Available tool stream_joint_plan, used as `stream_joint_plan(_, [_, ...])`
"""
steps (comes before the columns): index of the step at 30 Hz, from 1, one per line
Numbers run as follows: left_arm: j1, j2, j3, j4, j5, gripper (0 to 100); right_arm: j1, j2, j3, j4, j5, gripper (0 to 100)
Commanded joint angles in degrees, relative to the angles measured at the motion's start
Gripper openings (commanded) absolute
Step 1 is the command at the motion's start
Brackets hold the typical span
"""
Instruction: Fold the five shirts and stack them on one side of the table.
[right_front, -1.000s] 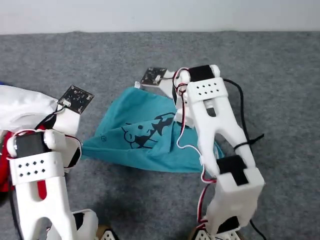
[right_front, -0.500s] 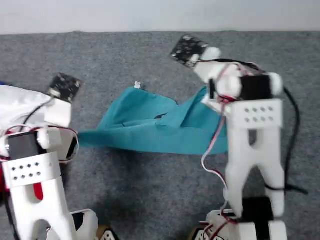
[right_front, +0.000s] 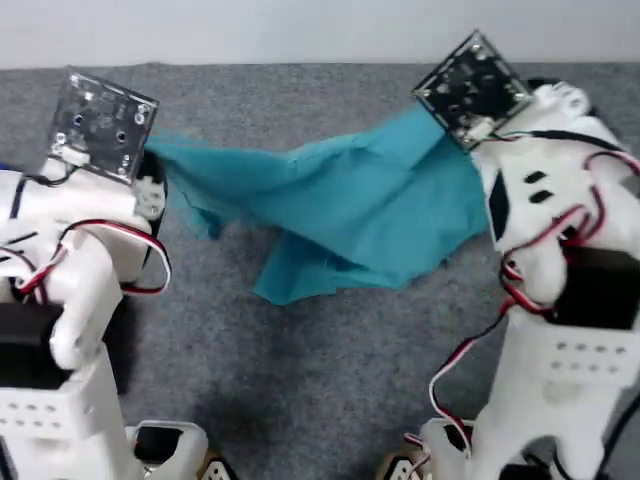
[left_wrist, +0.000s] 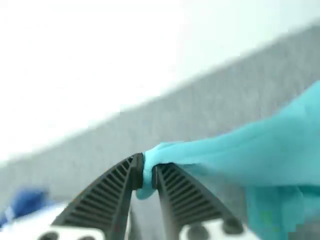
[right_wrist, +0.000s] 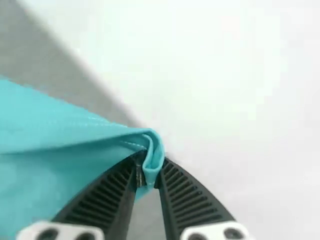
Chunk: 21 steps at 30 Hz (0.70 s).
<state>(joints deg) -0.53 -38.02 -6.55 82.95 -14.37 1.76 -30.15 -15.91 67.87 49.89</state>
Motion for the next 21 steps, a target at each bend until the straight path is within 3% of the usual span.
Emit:
stream_joint_plan(1, [1.67, -0.79, -2.33, -7.91, -5.19, 0, 2.33, -3.12, -3.34, -7.96, 0.53, 1.1])
stream_joint_plan(6, [2.20, -0.44, -1.98, -14.77, -12.40, 0, 4.79, -4.70, -3.34, -17.19, 0.53, 1.2])
stream_joint_plan(15, [1.67, 1.93, -2.95, -15.03, -23.12, 0, 4.97, -8.57, -3.34, -27.65, 4.40, 1.3])
stream_joint_plan(21, [1.67, 1.93, -11.21, -15.03, -24.18, 0, 5.32, -13.76, -3.34, -29.85, 8.44, 1.2])
